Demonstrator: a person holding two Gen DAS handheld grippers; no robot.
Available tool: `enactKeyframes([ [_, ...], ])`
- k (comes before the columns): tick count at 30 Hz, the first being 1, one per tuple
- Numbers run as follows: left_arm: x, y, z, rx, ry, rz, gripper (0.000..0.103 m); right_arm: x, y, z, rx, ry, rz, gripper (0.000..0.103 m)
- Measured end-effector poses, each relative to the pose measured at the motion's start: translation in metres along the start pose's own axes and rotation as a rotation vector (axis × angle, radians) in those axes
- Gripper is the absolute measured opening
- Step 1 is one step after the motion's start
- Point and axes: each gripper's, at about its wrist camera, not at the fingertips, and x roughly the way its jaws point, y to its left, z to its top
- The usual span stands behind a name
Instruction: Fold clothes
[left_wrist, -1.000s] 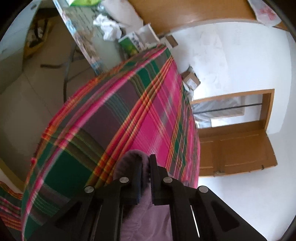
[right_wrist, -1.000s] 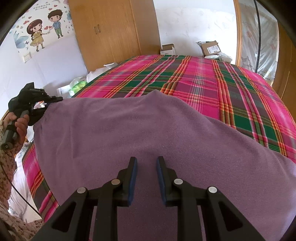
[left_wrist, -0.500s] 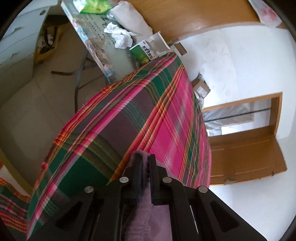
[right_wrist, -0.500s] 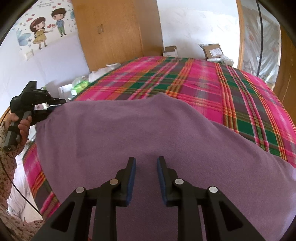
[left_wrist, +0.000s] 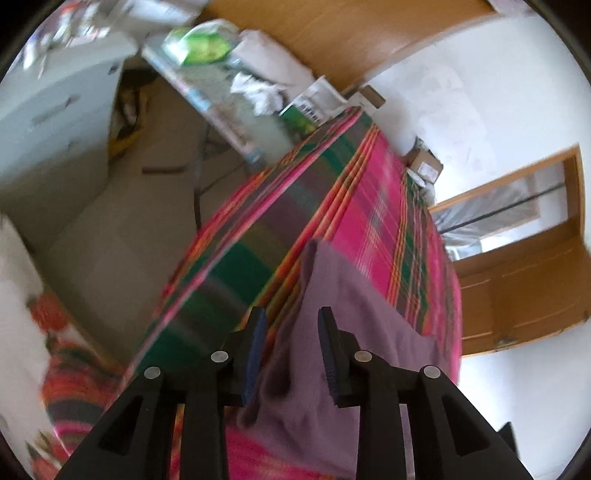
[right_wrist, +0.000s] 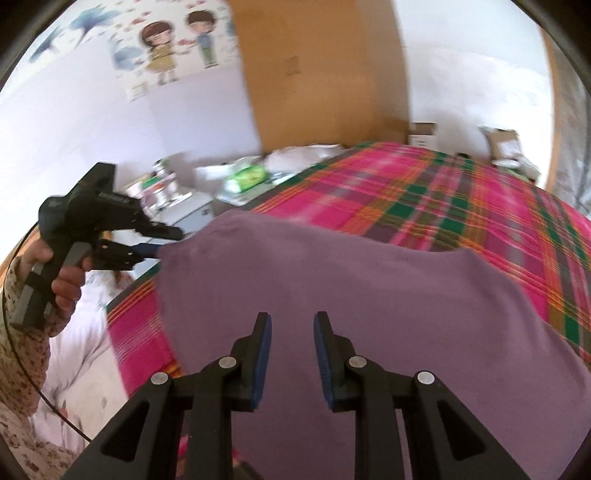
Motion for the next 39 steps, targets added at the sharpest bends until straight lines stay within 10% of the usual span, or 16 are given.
enactKeyframes([
  [8,-0.002,0.022,-0.025,-0.154,0.036,-0.107,0.030,0.023,0.034,-0.010,-0.079,0.075,0.082,0.024],
  [39,0.000,0.024,-0.030,-0.068,-0.041,-0.068,0.013,0.040,0.058,-0.017,-0.180,0.118,0.101,0.034],
])
